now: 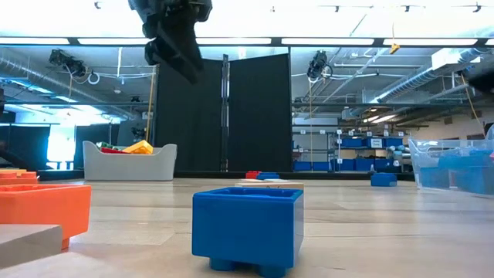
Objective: Sort blocks by size
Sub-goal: Put the large orange game piece into the gray bin
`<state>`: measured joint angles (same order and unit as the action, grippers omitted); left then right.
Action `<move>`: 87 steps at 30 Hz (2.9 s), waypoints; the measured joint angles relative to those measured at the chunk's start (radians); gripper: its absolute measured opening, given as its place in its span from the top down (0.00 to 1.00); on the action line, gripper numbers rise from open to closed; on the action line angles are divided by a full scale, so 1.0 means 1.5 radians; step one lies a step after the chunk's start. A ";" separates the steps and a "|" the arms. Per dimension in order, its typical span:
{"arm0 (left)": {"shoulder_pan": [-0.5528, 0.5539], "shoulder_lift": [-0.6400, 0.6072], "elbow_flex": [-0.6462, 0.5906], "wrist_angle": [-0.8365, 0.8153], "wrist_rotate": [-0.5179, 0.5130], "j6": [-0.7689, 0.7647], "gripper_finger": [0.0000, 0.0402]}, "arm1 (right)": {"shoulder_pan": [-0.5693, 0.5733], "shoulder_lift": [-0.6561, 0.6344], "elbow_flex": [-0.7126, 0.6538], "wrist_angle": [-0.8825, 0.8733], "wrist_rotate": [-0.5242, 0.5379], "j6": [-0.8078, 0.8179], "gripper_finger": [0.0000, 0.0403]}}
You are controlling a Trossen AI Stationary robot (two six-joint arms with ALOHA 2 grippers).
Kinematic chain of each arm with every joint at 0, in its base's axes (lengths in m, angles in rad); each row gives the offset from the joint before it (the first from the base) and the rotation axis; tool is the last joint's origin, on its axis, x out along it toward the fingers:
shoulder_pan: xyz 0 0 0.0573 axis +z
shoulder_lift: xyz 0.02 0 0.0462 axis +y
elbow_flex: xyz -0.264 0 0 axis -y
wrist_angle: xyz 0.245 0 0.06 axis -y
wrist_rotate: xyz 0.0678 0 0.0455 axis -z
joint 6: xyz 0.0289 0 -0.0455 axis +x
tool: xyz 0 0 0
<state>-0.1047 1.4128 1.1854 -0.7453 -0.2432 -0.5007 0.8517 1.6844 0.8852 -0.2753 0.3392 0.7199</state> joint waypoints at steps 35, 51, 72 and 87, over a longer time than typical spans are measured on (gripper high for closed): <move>0.000 0.027 0.000 0.355 -0.135 0.315 0.46 | -0.302 -0.227 0.001 0.370 0.457 -0.163 0.61; 0.001 0.128 -0.001 0.721 -0.244 0.384 0.46 | -0.444 -0.284 0.001 0.487 0.255 -0.517 0.61; 0.001 0.133 0.000 0.814 -0.254 0.404 0.48 | -0.492 -0.284 0.001 0.485 0.116 -0.510 0.60; -0.001 0.132 0.000 0.813 -0.263 0.399 0.75 | -0.491 -0.285 0.001 0.483 0.138 -0.511 0.54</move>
<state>-0.1055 1.6112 1.1854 0.4747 -0.6380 0.0979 0.1149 1.2572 0.8867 0.4500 0.5456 -0.0473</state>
